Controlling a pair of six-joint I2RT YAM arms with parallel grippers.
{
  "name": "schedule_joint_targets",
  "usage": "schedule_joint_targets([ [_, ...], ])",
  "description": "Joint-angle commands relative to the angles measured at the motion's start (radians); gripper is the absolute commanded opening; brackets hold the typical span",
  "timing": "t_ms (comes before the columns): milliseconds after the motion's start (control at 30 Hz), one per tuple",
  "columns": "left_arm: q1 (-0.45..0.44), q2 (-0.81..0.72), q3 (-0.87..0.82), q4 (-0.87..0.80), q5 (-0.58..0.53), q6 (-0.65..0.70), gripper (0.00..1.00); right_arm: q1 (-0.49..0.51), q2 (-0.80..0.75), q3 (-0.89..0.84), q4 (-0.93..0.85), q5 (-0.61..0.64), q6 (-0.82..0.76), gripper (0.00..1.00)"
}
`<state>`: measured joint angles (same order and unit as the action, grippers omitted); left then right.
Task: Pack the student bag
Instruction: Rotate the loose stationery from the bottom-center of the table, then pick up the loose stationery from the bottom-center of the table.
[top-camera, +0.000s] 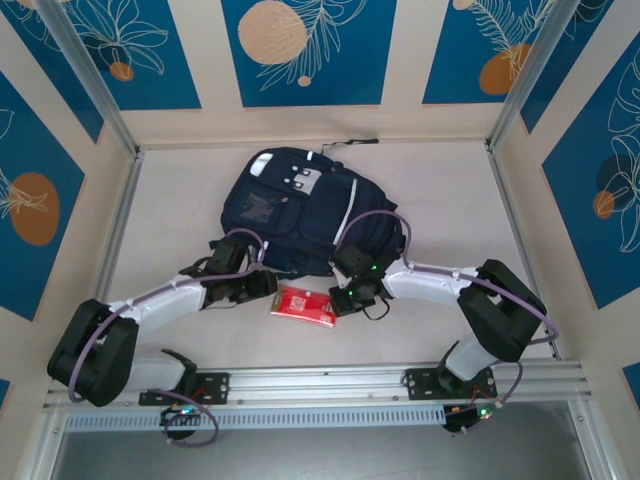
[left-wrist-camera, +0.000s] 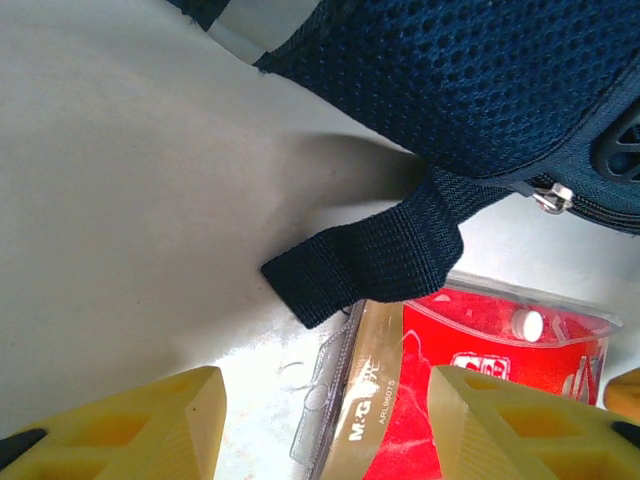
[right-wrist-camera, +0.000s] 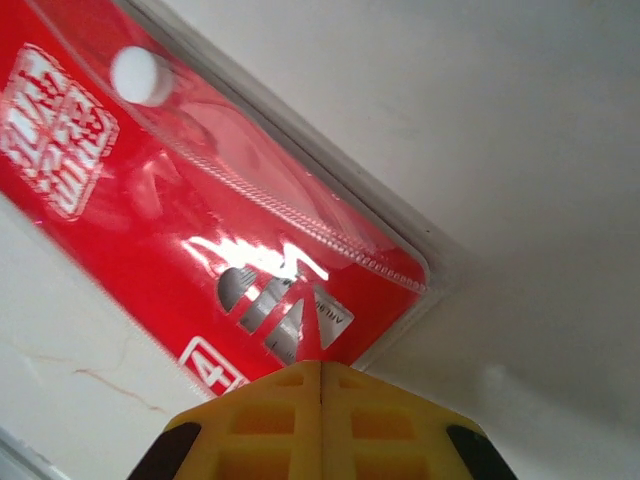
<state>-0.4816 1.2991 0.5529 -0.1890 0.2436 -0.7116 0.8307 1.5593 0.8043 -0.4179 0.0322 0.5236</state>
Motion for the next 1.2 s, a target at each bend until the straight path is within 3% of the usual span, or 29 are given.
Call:
schedule_joint_targets([
  [0,0.013,0.014,0.015,0.023,0.022,0.012,0.55,-0.002,0.042,0.014,0.009,-0.025,-0.01,0.02],
  [233,0.017,0.066,0.016,0.052,0.061,0.01,0.57,-0.003,0.071,-0.019,-0.01,0.019,-0.01,0.02],
  [567,0.017,0.179,-0.029,0.317,0.327,-0.106,0.5,-0.005,0.088,-0.018,-0.005,0.027,-0.009,0.01],
  [1033,-0.001,0.109,-0.086,0.418,0.465,-0.187,0.39,-0.036,0.094,-0.031,0.027,0.013,-0.008,0.01],
  [1100,-0.004,0.117,-0.084,0.433,0.475,-0.197,0.32,-0.039,0.093,-0.033,0.031,0.008,-0.007,0.01],
  [1167,-0.006,0.114,-0.081,0.429,0.477,-0.202,0.18,-0.044,0.085,-0.037,0.033,0.009,-0.004,0.01],
])
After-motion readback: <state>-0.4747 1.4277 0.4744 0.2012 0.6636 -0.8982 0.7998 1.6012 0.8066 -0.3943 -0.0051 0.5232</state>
